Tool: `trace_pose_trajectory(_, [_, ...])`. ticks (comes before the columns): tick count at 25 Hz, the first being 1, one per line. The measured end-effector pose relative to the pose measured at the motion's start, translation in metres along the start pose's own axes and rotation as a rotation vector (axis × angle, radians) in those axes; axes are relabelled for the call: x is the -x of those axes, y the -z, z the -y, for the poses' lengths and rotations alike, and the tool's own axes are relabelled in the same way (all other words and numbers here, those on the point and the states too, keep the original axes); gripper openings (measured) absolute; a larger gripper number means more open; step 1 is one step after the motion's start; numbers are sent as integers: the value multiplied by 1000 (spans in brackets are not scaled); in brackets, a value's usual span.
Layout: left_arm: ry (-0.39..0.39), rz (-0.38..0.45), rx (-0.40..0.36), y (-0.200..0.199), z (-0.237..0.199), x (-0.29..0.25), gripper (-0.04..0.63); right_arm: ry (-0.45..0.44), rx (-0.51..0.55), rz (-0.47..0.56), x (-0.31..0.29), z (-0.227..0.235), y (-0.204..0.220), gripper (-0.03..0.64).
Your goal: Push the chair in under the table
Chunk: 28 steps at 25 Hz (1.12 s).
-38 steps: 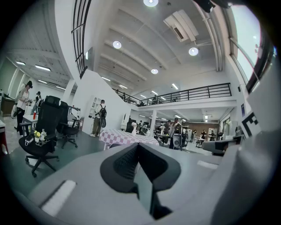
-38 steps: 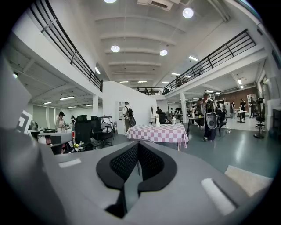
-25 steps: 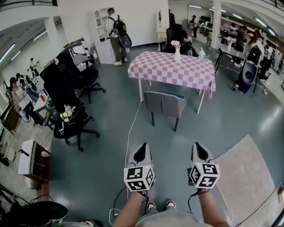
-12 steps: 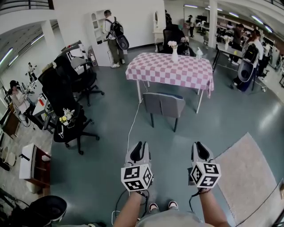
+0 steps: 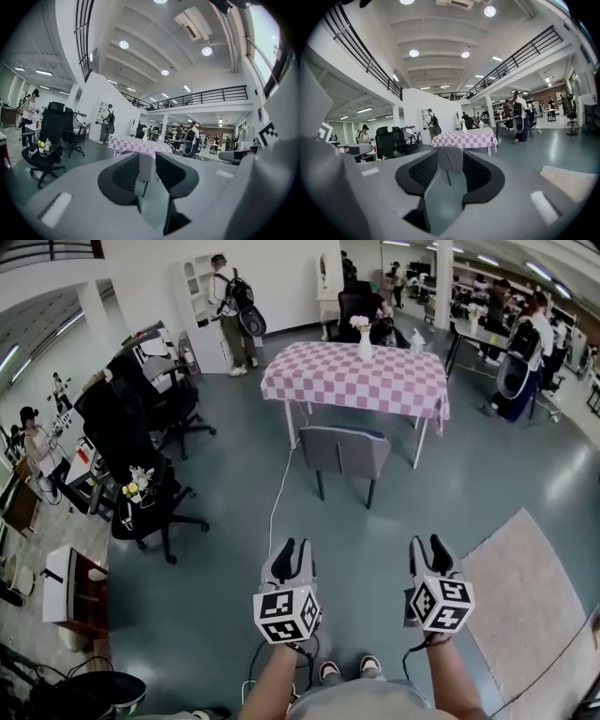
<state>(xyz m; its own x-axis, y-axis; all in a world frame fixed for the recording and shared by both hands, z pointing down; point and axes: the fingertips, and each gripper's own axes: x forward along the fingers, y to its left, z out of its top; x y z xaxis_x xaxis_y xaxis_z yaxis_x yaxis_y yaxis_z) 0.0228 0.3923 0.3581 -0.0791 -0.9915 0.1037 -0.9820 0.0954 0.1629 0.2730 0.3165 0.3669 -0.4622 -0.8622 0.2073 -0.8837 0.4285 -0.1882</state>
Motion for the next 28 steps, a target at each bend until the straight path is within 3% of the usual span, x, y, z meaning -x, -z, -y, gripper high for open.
trace_pose_trajectory(16, [26, -68, -21, 16, -61, -18, 92, 123, -40, -41, -18, -8, 30, 149])
trace_pose_trajectory(28, [17, -73, -41, 5, -84, -138, 87, 125, -77, -40, -145, 25, 11, 149])
